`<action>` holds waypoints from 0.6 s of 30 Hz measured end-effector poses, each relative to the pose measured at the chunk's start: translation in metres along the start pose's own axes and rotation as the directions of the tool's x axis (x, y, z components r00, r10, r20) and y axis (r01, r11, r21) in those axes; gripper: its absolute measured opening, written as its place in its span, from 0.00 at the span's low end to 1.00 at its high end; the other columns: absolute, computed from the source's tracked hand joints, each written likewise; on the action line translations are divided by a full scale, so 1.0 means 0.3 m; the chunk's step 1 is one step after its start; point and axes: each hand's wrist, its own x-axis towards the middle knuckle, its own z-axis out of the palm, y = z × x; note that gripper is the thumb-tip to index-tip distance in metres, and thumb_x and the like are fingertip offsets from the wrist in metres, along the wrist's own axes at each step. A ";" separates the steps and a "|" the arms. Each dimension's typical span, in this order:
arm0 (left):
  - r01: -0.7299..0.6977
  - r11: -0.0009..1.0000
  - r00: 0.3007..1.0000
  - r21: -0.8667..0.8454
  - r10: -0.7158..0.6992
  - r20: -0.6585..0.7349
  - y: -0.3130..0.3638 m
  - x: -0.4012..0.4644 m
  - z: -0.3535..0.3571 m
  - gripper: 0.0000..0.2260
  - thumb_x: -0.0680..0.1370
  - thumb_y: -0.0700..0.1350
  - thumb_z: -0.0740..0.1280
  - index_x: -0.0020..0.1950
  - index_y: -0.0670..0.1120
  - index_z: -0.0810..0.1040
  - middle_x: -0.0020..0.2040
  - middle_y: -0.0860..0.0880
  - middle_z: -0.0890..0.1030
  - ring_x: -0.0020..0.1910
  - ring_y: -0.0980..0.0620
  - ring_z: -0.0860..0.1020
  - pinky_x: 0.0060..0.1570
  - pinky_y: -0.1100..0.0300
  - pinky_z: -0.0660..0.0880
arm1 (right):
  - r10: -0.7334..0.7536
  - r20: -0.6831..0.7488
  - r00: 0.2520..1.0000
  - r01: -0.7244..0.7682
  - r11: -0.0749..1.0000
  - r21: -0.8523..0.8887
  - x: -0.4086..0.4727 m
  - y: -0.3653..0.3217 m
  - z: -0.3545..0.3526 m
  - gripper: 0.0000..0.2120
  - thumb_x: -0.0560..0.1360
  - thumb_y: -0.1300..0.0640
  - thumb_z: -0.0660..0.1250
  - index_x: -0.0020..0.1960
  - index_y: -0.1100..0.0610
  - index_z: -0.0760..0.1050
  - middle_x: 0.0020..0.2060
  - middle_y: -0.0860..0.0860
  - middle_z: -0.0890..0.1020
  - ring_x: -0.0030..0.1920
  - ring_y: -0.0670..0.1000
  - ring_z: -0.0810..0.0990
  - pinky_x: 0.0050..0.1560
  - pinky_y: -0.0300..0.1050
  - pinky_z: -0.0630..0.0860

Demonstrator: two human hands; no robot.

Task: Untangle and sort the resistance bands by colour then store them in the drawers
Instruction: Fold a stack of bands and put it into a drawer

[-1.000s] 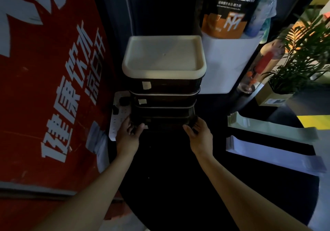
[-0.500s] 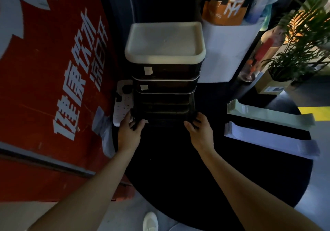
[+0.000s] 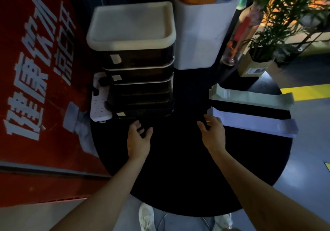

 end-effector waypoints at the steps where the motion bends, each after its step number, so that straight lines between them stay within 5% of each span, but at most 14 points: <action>1: -0.007 1.000 1.000 0.017 0.006 0.023 0.007 -0.009 0.029 0.24 0.77 0.44 0.67 0.70 0.42 0.65 0.65 0.48 0.73 0.61 0.53 0.73 0.56 0.62 0.70 | -0.006 -0.008 1.000 0.006 1.000 -0.001 0.008 0.021 -0.020 0.17 0.78 0.55 0.64 0.64 0.60 0.72 0.60 0.56 0.73 0.54 0.54 0.77 0.54 0.44 0.72; 8: -0.023 0.996 0.981 0.083 0.007 0.194 0.073 -0.050 0.285 0.18 0.77 0.47 0.67 0.66 0.46 0.71 0.62 0.53 0.74 0.59 0.57 0.73 0.58 0.63 0.69 | -0.051 -0.082 0.995 0.042 0.994 -0.102 0.086 0.168 -0.167 0.15 0.78 0.56 0.64 0.63 0.59 0.73 0.60 0.55 0.73 0.52 0.47 0.72 0.50 0.38 0.65; 12: -0.020 0.992 0.962 0.123 -0.014 0.271 0.108 -0.039 0.447 0.17 0.77 0.48 0.66 0.65 0.46 0.72 0.62 0.50 0.75 0.59 0.55 0.74 0.58 0.62 0.69 | -0.034 -0.069 0.997 0.025 0.990 -0.136 0.136 0.259 -0.233 0.14 0.78 0.55 0.64 0.62 0.56 0.74 0.60 0.55 0.72 0.60 0.55 0.71 0.55 0.43 0.70; 18: 0.018 0.952 0.957 0.304 -0.105 0.271 0.172 -0.008 0.645 0.23 0.78 0.53 0.64 0.67 0.41 0.69 0.64 0.45 0.74 0.62 0.47 0.74 0.54 0.60 0.68 | -0.057 -0.081 0.995 0.030 0.953 -0.301 0.199 0.343 -0.299 0.11 0.77 0.55 0.64 0.58 0.56 0.77 0.55 0.55 0.73 0.57 0.57 0.70 0.55 0.52 0.73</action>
